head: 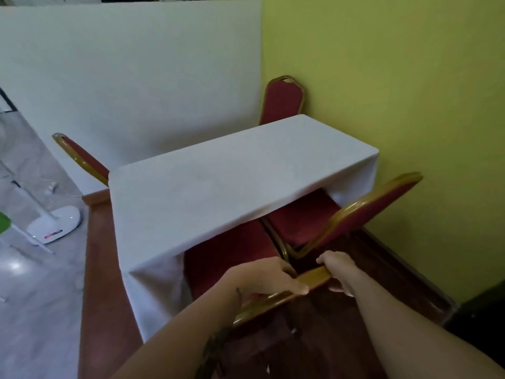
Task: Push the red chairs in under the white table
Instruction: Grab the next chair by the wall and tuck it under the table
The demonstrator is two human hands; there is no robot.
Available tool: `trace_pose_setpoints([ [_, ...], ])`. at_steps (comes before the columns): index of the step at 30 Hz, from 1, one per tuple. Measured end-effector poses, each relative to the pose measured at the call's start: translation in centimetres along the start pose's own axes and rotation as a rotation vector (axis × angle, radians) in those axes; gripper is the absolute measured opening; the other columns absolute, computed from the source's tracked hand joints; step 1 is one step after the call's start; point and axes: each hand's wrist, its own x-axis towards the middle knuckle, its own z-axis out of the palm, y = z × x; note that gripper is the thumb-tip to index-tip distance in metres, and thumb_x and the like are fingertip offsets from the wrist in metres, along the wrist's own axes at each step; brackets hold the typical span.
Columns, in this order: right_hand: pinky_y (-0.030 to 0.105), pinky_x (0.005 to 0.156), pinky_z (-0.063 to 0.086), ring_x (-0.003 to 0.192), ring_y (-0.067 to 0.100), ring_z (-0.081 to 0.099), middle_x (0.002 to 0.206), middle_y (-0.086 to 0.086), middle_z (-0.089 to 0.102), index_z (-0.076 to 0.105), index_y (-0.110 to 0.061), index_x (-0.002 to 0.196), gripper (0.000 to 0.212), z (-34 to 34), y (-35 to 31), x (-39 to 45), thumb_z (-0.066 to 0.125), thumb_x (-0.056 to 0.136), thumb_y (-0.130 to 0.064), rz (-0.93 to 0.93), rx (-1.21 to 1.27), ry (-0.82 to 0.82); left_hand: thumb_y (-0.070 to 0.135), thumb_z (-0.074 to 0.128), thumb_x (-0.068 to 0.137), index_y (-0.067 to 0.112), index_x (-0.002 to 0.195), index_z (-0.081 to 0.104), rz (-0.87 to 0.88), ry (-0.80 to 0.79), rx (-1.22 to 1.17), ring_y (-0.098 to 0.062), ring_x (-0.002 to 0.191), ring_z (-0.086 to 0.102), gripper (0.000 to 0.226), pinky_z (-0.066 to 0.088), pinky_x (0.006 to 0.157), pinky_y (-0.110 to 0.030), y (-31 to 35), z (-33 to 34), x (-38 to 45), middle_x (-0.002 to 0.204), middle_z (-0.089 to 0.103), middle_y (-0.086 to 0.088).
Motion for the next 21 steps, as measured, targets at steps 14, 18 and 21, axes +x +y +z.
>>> trace_pose_setpoints([
  [14,0.049,0.053,0.059,0.082,0.038,0.068,0.093,0.018,0.058,0.058,-0.002,0.114,0.022,3.5,-2.4,-1.8,0.050,0.094,-0.002,0.052,0.308,0.194,0.027,0.067,0.074,0.017,0.106,0.063,0.009,0.077,0.173,-0.023,0.082,0.065,0.034,0.059,0.079,-0.042,-1.3,0.0,-0.9,0.094,0.063,-0.002],
  [18,0.046,0.050,0.061,0.086,0.039,0.071,0.106,0.021,0.065,0.058,-0.002,0.126,0.032,4.0,-4.6,0.0,0.052,0.094,-0.004,0.023,0.301,0.224,0.023,0.065,0.074,0.016,0.110,0.063,0.008,0.158,0.140,-0.022,0.082,0.065,0.037,0.059,0.076,-0.040,-1.7,-1.4,0.4,0.094,0.063,-0.002],
  [21,0.042,0.040,0.059,0.087,0.040,0.073,0.114,0.024,0.068,0.057,-0.003,0.133,0.041,4.6,-5.7,1.8,0.053,0.093,-0.008,0.009,0.291,0.229,0.025,0.066,0.072,0.017,0.109,0.065,0.007,0.201,0.107,-0.022,0.079,0.066,0.038,0.060,0.072,-0.038,-2.2,-2.6,1.3,0.091,0.065,-0.002],
])
